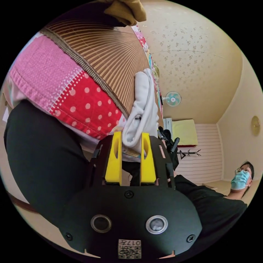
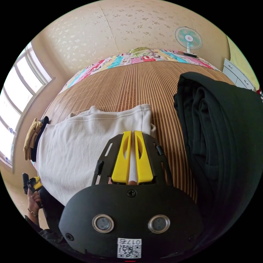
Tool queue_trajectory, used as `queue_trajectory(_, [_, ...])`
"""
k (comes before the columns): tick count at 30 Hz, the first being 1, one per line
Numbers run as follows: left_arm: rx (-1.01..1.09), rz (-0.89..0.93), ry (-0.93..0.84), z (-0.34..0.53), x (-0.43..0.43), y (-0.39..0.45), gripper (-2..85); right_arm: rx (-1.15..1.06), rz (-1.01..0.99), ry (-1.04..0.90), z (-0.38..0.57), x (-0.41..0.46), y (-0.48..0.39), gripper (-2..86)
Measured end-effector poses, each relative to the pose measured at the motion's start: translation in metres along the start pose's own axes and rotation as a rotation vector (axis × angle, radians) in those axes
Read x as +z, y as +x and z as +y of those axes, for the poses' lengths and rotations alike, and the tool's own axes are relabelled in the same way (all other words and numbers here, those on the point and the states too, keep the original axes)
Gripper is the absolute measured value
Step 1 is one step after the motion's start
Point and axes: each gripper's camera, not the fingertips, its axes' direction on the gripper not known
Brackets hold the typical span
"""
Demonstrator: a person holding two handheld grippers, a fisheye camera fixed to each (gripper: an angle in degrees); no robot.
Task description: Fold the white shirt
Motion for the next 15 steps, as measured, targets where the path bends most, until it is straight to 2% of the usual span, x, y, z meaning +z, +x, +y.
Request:
queue_trajectory(8, [0.092,0.101,0.092,0.024,-0.019,0.018,5.3,0.002,0.001,0.001,0.003,-0.007,-0.009,2.8])
queue_trajectory(11, [0.250,0.106,0.088,0.020,-0.011,0.061,5.3,-0.005,0.020,0.000,0.004,-0.009,-0.017,2.7])
queue_trajectory(15, [0.565,0.081,-0.037,0.015,0.044,0.144,5.2,0.003,0.010,-0.003,0.005,-0.012,-0.022,2.6])
